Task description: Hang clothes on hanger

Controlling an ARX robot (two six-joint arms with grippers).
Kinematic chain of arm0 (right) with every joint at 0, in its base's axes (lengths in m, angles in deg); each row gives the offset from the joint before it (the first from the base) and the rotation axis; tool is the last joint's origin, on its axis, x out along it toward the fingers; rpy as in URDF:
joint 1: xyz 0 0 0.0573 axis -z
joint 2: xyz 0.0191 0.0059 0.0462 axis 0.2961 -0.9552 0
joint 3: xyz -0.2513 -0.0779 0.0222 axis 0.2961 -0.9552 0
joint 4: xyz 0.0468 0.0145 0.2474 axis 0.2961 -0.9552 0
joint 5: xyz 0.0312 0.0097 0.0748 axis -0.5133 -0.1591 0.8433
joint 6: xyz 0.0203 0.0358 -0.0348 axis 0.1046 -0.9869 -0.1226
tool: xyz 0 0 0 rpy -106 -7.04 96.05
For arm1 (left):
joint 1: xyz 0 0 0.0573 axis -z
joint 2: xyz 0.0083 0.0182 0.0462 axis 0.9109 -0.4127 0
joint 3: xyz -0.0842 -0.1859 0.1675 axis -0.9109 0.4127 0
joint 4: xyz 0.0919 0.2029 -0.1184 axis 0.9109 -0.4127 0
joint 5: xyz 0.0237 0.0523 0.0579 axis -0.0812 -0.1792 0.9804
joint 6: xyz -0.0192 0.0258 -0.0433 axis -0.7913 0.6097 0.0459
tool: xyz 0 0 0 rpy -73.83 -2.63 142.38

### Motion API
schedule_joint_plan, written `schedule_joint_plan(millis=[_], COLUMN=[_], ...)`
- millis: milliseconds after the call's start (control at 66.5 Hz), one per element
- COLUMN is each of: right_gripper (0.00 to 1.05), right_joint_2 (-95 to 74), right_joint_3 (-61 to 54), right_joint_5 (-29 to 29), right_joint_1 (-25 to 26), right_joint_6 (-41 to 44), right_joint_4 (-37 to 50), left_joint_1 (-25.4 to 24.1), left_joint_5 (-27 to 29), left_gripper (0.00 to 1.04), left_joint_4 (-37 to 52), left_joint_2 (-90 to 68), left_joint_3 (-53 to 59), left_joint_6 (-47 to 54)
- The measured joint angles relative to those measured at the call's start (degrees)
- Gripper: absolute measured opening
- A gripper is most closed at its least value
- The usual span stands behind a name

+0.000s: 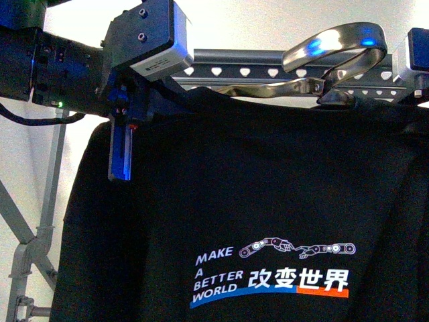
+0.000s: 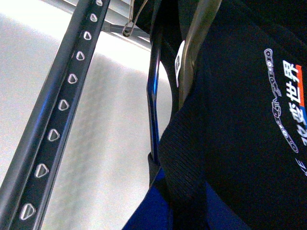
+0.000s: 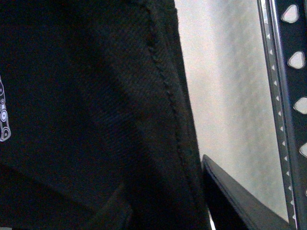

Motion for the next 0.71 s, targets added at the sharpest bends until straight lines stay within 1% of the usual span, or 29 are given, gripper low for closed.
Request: schedule_joint_plan(millis=[45, 135, 180, 240, 361, 376, 436, 571, 601, 661, 706], right_gripper=[0.26, 0.13, 0.1, 0.1, 0.08, 0.08, 0.03, 0.03, 0.03, 0.03, 0.03], right_joint_2=[0.3, 0.7, 0.7, 0.7, 0.8, 0.9, 1.5, 3.0, 3.6, 4.8, 5.8], right_joint_3=[-0.7, -2.3, -2.9, -3.6, -5.0, -5.2, -6.1, -7.8, -8.2, -8.8, -9.4], right_joint_5=[0.8, 1.6, 2.1, 2.3, 3.4, 3.7, 3.8, 4.2, 4.2, 4.3, 5.0], right_joint_1=[0.3, 1.0, 1.5, 2.2, 4.0, 4.2, 5.2, 7.2, 7.8, 8.9, 9.9], right_joint_6=[-0.1, 0.2, 0.7, 1.0, 1.3, 1.4, 1.0, -0.3, -1.3, -3.4, -5.2], right_joint_4=[0.2, 0.7, 0.5, 0.5, 0.6, 0.6, 0.6, 0.2, -0.2, -2.3, -3.5], left_joint_1=[0.0, 0.0, 0.0, 0.0, 0.0, 0.0, 0.0, 0.0, 0.0, 0.0, 0.0], left_joint_5=[-0.2, -0.3, -0.3, -0.4, -0.5, -0.5, -0.5, -0.5, -0.5, -0.5, -0.5], left_gripper=[0.14, 0.27, 0.34, 0.45, 0.62, 0.66, 0.75, 0.98, 1.0, 0.98, 0.98], left_joint_4=[0.0, 0.2, 0.2, 0.2, 0.2, 0.2, 0.2, 0.2, 0.2, 0.2, 0.2], left_joint_2=[0.0, 0.0, 0.0, 0.2, 0.3, 0.3, 0.3, 0.3, 0.3, 0.3, 0.3], left_joint_3=[0.0, -0.2, -0.3, -0.4, -0.4, -0.4, -0.4, -0.4, -0.4, -0.4, -0.4], left_joint_6=[0.0, 0.0, 0.0, 0.0, 0.0, 0.0, 0.0, 0.0, 0.0, 0.0, 0.0])
